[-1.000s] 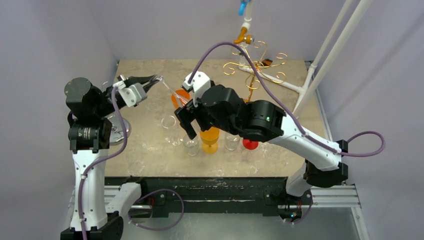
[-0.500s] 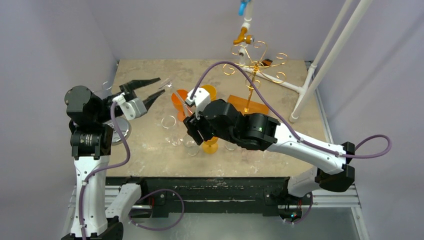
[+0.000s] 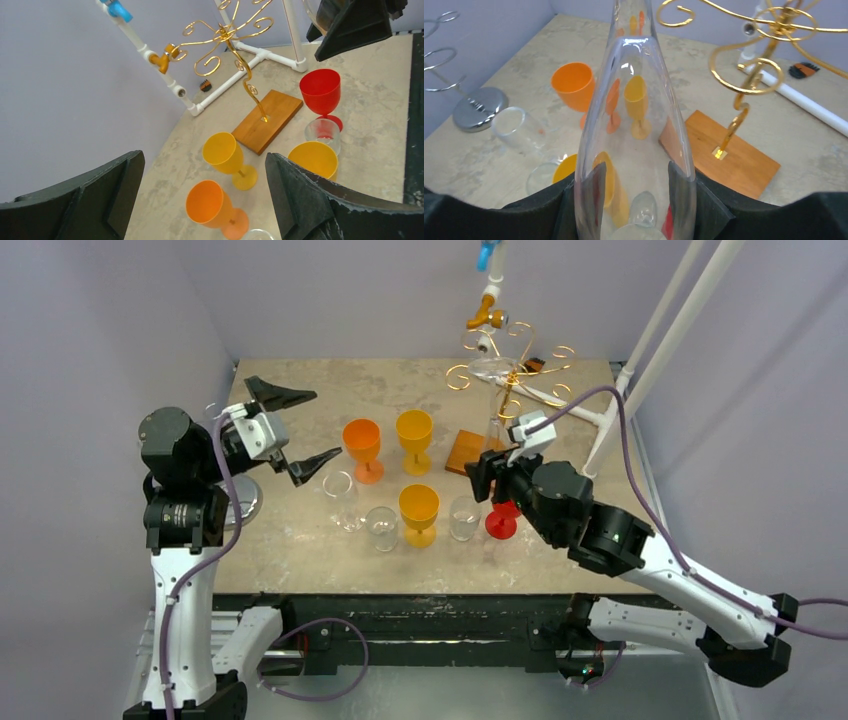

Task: Place the wine glass upside down on the wine glass rack
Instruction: Turn the wine glass upside down at the wine rack.

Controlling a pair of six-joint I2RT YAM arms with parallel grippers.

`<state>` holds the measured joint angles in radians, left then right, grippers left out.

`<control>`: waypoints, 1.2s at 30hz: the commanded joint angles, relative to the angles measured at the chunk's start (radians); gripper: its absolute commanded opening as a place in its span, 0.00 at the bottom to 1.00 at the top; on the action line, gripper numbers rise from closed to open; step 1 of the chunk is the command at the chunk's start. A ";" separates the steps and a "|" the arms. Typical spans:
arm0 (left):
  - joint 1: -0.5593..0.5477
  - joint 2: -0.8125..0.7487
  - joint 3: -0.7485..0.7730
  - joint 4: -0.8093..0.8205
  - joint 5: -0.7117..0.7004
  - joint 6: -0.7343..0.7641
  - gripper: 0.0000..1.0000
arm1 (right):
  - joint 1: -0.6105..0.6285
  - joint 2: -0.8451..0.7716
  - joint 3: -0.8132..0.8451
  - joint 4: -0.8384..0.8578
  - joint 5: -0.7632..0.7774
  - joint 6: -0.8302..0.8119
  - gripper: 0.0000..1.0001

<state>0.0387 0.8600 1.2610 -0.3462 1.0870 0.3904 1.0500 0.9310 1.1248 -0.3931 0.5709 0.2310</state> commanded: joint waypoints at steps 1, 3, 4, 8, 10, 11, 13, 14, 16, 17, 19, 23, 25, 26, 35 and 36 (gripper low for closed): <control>0.003 0.007 -0.017 -0.020 -0.013 -0.117 1.00 | -0.075 -0.119 -0.093 0.143 0.077 0.012 0.00; 0.004 0.020 -0.011 -0.059 -0.010 -0.121 1.00 | -0.115 -0.153 -0.123 0.150 0.067 0.006 0.00; 0.003 0.022 -0.012 -0.071 -0.014 -0.122 1.00 | -0.133 -0.160 -0.134 0.147 0.066 0.005 0.00; 0.003 0.031 -0.020 -0.092 -0.053 -0.126 1.00 | -0.181 -0.145 -0.163 0.106 0.090 0.018 0.00; 0.004 0.059 -0.005 -0.127 -0.072 -0.119 1.00 | -0.196 -0.128 -0.174 0.082 0.096 0.034 0.00; 0.003 0.085 0.005 -0.153 -0.080 -0.108 1.00 | -0.203 -0.121 -0.184 0.081 0.100 0.039 0.00; 0.004 0.114 0.028 -0.199 -0.088 -0.089 1.00 | -0.224 -0.114 -0.205 0.090 0.092 0.042 0.00; 0.003 0.121 0.036 -0.215 -0.092 -0.085 1.00 | -0.238 -0.115 -0.215 0.101 0.081 0.037 0.00; 0.003 0.123 0.038 -0.230 -0.092 -0.076 1.00 | -0.276 -0.115 -0.228 0.125 0.057 0.024 0.00; 0.003 0.120 0.036 -0.232 -0.091 -0.070 1.00 | -0.295 -0.114 -0.233 0.137 0.041 0.016 0.00; 0.003 0.113 0.032 -0.233 -0.090 -0.061 1.00 | -0.339 -0.101 -0.236 0.149 0.002 0.003 0.00; 0.004 0.111 0.033 -0.239 -0.096 -0.051 1.00 | -0.402 -0.069 -0.241 0.166 -0.062 -0.017 0.00; 0.003 0.111 0.030 -0.244 -0.097 -0.041 1.00 | -0.421 -0.057 -0.249 0.180 -0.084 -0.028 0.00; 0.004 0.110 0.028 -0.243 -0.100 -0.036 1.00 | -0.427 -0.050 -0.254 0.182 -0.094 -0.033 0.00; 0.003 0.110 0.035 -0.271 -0.115 -0.003 1.00 | -0.442 0.015 -0.287 0.230 -0.143 -0.093 0.00; 0.003 0.113 0.042 -0.281 -0.117 0.004 1.00 | -0.442 0.023 -0.286 0.238 -0.148 -0.102 0.00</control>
<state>0.0387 0.9787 1.2644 -0.5987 0.9791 0.3599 0.6140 0.9340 0.8368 -0.2493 0.4538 0.1799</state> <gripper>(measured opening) 0.996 0.624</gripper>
